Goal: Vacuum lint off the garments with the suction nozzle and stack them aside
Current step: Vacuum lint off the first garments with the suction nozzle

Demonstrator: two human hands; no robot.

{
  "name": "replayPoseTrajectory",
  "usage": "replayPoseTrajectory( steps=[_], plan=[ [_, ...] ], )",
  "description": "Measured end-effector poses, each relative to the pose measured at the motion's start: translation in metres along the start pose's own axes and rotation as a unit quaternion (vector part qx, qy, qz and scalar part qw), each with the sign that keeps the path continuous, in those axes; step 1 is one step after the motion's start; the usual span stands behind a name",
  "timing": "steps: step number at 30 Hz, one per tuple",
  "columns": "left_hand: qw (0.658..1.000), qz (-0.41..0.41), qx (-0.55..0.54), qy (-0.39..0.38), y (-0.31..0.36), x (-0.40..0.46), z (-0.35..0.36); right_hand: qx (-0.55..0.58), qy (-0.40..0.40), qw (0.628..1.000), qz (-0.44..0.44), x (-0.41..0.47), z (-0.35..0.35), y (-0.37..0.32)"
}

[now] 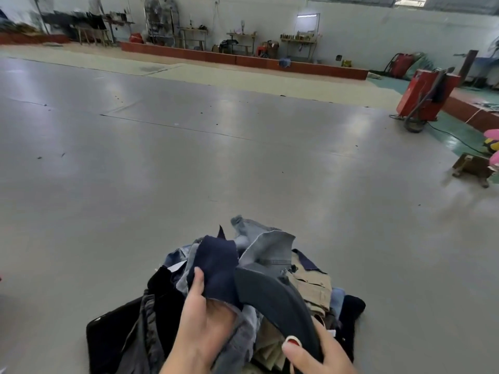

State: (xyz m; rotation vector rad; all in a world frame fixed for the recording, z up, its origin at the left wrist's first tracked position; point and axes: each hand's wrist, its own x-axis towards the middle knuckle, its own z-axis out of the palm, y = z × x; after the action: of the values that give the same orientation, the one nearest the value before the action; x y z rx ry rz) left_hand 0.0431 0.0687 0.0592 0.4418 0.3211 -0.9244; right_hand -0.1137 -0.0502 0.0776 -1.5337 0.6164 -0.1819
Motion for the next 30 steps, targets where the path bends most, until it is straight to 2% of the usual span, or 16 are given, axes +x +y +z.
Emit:
replayPoseTrajectory(
  steps=[5,9,13,18,22,28,30],
  plan=[
    [0.996,-0.016,0.087,-0.032,0.005,-0.008,-0.004,-0.019,-0.001,1.000,0.017,0.009,0.004,-0.004],
    [0.992,-0.021,0.125,0.014,0.005,-0.009,-0.011,0.004,0.017,0.999,0.046,0.017,-0.001,-0.006],
    [0.990,0.025,0.134,0.048,0.011,-0.016,-0.014,0.063,0.072,0.995,0.012,0.022,-0.029,-0.012],
    [0.985,0.100,0.133,0.044,0.021,-0.018,-0.007,0.053,0.036,0.997,0.030,0.011,-0.017,-0.003],
    [0.989,0.075,0.119,0.036,0.014,-0.016,0.001,0.004,-0.023,1.000,0.019,0.008,0.014,0.004],
    [0.993,0.017,0.114,0.029,0.007,-0.019,-0.004,0.040,0.042,0.997,0.044,0.030,0.008,-0.014],
    [0.992,0.021,0.118,0.025,0.008,-0.020,-0.004,0.039,0.050,0.997,0.034,0.034,-0.003,-0.015]
  ],
)
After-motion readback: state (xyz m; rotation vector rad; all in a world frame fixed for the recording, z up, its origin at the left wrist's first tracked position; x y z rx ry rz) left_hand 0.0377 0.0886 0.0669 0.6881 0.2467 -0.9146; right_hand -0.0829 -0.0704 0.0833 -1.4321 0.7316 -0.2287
